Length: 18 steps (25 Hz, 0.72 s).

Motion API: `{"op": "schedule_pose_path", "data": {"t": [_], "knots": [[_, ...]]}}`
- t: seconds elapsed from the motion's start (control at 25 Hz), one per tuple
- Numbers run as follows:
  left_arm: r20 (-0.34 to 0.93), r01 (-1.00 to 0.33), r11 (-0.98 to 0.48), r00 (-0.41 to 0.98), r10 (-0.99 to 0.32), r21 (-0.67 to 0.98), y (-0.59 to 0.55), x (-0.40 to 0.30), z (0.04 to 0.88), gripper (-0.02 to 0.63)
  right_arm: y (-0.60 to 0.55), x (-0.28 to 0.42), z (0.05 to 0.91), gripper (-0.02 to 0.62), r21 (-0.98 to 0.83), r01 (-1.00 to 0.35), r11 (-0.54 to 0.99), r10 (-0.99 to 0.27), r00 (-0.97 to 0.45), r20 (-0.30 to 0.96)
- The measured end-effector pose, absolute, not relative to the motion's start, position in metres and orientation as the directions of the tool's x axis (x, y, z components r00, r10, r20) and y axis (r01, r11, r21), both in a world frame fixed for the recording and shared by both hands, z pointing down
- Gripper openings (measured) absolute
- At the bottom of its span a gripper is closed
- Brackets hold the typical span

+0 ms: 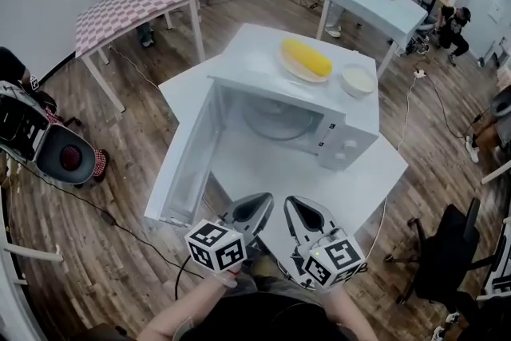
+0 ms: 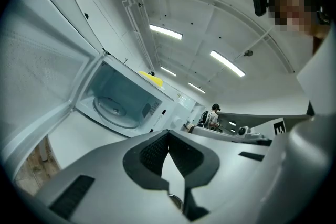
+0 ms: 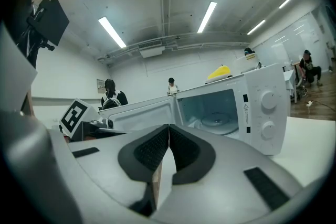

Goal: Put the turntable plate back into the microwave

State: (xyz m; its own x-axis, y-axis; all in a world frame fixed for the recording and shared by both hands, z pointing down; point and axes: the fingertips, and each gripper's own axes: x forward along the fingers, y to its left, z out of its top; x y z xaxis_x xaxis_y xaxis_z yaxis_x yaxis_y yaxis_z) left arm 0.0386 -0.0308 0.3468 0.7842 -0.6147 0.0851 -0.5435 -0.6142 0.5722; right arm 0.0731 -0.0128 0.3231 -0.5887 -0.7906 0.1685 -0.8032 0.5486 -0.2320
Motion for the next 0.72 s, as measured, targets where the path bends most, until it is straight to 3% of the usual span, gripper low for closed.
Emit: {"op": "schedule_pose_path", "data": {"t": [0.72], "knots": [[0.083,-0.553,-0.584,0.764,-0.640,0.595,-0.007,0.007,0.343,0.012,0.015,0.070,0.326,0.025,-0.286,-0.790,0.543,-0.787,-0.597,0.155]]}}
